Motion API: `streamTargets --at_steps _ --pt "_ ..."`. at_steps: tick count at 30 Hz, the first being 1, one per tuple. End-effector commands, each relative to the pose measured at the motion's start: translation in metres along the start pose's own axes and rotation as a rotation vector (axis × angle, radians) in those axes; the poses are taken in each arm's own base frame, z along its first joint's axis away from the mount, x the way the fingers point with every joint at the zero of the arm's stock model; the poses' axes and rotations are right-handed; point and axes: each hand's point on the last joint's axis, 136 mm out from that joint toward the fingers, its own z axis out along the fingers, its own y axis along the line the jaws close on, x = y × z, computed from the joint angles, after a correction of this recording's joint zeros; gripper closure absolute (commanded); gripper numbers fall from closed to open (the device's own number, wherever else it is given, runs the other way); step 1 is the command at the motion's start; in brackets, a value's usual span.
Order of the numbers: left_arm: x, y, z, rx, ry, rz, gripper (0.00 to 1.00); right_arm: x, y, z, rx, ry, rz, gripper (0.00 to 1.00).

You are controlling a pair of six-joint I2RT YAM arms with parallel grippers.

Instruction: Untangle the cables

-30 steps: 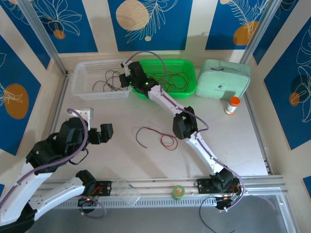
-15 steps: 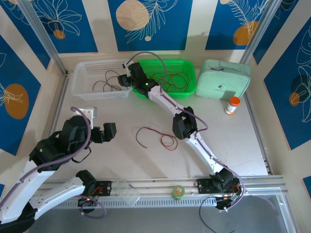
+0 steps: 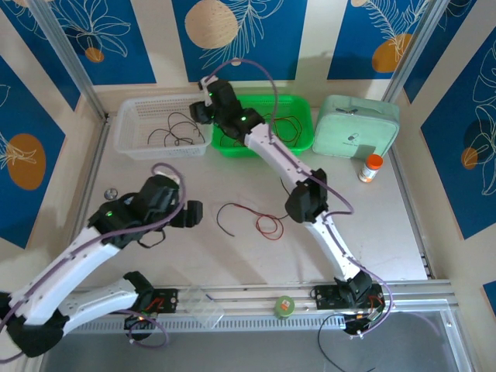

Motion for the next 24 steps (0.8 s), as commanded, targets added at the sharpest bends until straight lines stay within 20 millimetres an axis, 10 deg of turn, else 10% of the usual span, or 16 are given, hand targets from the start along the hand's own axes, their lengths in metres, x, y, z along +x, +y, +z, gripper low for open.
streamTargets --at_steps 1,13,24 --pt "0.017 -0.014 0.034 0.028 0.123 0.017 0.15 -0.014 -0.027 -0.057 0.1 0.036 0.103 0.55" --pt "0.022 -0.042 0.147 -0.012 0.309 0.192 0.27 0.067 -0.068 -0.194 0.198 0.09 0.191 0.56" --pt "0.029 -0.033 0.223 -0.069 0.392 0.225 0.46 0.158 -0.096 -0.276 0.266 0.174 0.314 0.62"
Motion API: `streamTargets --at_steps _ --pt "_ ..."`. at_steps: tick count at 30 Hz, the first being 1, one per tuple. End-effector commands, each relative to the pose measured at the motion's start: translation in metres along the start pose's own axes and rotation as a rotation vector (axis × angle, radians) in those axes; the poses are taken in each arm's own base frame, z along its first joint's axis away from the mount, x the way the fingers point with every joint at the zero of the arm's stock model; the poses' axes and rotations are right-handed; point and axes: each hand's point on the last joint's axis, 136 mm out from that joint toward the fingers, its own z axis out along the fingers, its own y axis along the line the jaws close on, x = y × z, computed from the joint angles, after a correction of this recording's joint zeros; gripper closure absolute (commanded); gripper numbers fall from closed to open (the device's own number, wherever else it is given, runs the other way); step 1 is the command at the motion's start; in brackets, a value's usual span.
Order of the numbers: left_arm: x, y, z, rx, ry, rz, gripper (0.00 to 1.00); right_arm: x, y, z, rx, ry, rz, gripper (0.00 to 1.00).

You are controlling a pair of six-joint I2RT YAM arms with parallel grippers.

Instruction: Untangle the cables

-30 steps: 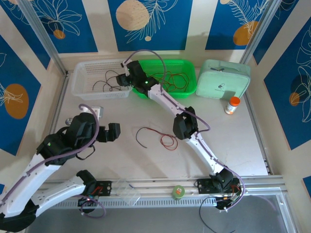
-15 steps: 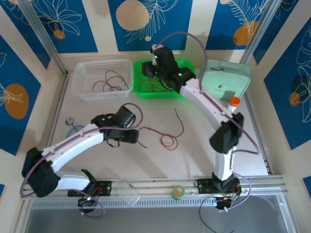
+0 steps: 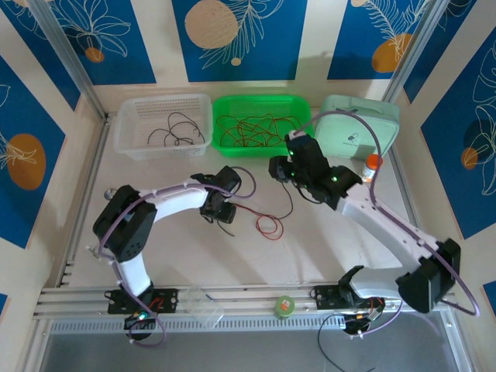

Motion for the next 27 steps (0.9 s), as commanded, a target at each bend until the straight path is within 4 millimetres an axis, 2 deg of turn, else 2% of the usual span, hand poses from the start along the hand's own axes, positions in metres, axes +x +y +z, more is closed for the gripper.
streamTargets --at_steps 1,8,12,14,17,20,27 --pt "-0.012 -0.002 0.011 0.018 -0.011 0.013 0.49 0.018 -0.016 -0.012 0.025 0.01 0.075 0.63" --pt "-0.007 -0.002 0.024 0.022 -0.006 0.013 0.76 0.046 -0.038 -0.029 0.06 0.038 0.139 0.68" --pt "-0.01 0.001 0.018 0.01 -0.032 0.015 0.95 0.057 -0.05 -0.037 0.081 0.038 0.175 0.7" --pt "-0.013 0.002 0.011 0.004 -0.051 0.019 1.0 0.063 -0.055 -0.041 0.089 0.041 0.188 0.7" --pt "-0.025 0.001 -0.012 0.009 -0.103 0.032 1.0 0.071 -0.063 -0.047 0.105 0.045 0.208 0.72" --pt "-0.041 -0.003 -0.045 0.019 -0.167 0.054 1.0 0.079 -0.07 -0.05 0.116 0.05 0.229 0.72" --pt "-0.072 -0.005 -0.144 0.017 -0.335 0.101 1.0 0.083 -0.08 -0.059 0.125 0.031 0.263 0.73"
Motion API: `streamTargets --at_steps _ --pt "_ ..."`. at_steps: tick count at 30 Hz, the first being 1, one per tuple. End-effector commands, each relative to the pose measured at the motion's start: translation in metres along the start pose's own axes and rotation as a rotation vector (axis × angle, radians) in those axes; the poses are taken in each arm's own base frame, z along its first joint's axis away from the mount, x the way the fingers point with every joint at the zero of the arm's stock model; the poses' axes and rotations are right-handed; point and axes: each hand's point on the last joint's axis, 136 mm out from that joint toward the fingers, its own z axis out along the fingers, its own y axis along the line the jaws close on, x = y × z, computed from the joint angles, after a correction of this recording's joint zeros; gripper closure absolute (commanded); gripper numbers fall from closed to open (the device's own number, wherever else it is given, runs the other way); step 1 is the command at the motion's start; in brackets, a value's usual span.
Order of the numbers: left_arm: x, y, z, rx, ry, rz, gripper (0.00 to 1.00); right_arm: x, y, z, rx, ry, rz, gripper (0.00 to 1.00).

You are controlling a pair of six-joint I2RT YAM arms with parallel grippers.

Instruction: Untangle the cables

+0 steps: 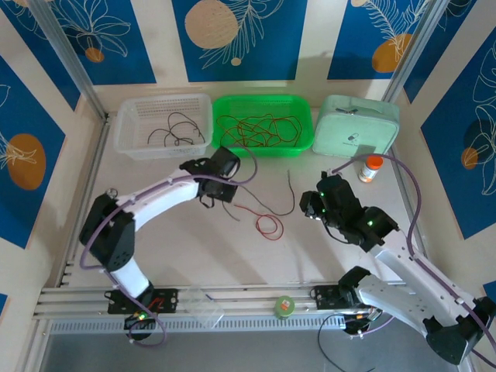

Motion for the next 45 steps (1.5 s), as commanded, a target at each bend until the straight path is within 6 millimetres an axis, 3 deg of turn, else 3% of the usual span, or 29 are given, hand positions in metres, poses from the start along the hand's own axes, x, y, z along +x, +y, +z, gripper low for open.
streamTargets --at_steps 1,14,19,24,27,36,41,45 --pt "-0.021 0.005 -0.055 -0.026 -0.076 0.044 1.0 -0.002 -0.01 -0.006 0.027 -0.023 0.032 0.73" --pt "-0.087 0.029 -0.205 -0.087 -0.417 0.016 1.0 -0.001 -0.021 -0.01 0.041 -0.031 0.072 0.76" --pt "-0.106 0.056 -0.259 -0.214 -0.549 0.013 0.97 0.003 -0.018 -0.006 0.019 -0.01 0.086 0.76" --pt "-0.123 0.094 -0.295 -0.36 -0.641 -0.006 0.92 0.004 -0.013 -0.002 0.008 0.01 0.085 0.76" --pt "-0.132 0.122 -0.3 -0.392 -0.65 -0.049 0.91 0.005 -0.01 -0.001 0.001 0.02 0.087 0.77" --pt "-0.167 0.197 -0.285 -0.418 -0.658 -0.191 0.91 0.01 -0.01 -0.003 -0.002 0.04 0.092 0.77" --pt "-0.19 0.24 -0.271 -0.427 -0.684 -0.281 0.91 0.017 -0.011 -0.001 -0.004 0.063 0.103 0.77" --pt "-0.203 0.279 -0.248 -0.453 -0.682 -0.349 0.92 0.025 -0.014 0.002 0.002 0.082 0.112 0.77"
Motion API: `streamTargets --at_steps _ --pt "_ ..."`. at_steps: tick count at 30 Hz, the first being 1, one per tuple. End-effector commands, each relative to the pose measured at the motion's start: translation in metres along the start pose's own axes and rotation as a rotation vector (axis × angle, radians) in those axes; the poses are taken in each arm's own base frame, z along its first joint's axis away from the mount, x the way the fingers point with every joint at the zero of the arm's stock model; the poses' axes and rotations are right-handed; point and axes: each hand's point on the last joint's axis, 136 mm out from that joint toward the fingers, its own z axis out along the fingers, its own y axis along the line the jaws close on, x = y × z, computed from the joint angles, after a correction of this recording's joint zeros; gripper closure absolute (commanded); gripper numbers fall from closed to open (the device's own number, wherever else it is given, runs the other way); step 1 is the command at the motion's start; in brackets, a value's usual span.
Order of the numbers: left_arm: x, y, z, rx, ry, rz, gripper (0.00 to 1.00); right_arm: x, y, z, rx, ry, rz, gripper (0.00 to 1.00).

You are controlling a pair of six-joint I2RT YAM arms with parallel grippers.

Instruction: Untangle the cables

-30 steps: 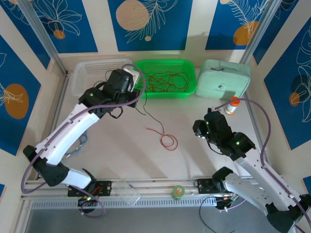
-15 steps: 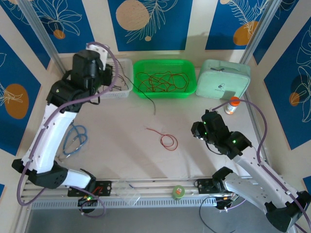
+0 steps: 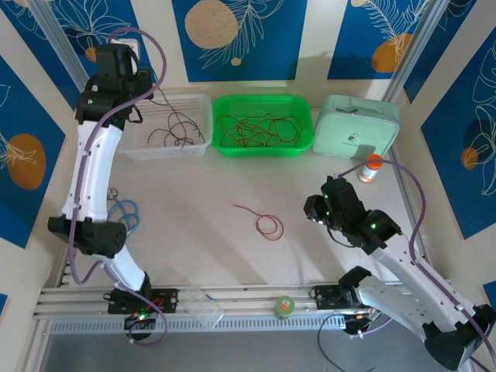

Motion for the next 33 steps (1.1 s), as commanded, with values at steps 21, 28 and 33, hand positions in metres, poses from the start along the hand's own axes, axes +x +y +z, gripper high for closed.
streamTargets --at_steps 21,28,33 --pt "0.14 0.021 0.172 -0.038 0.259 -0.142 0.98 0.021 -0.008 0.011 0.022 0.066 0.032 0.78" --pt "0.224 0.005 0.193 0.001 0.409 -0.219 0.98 0.032 -0.011 0.018 0.102 0.103 -0.014 0.77" --pt "0.262 -0.006 0.2 0.017 0.474 -0.276 0.88 0.049 -0.008 0.035 0.171 0.173 -0.048 0.75"
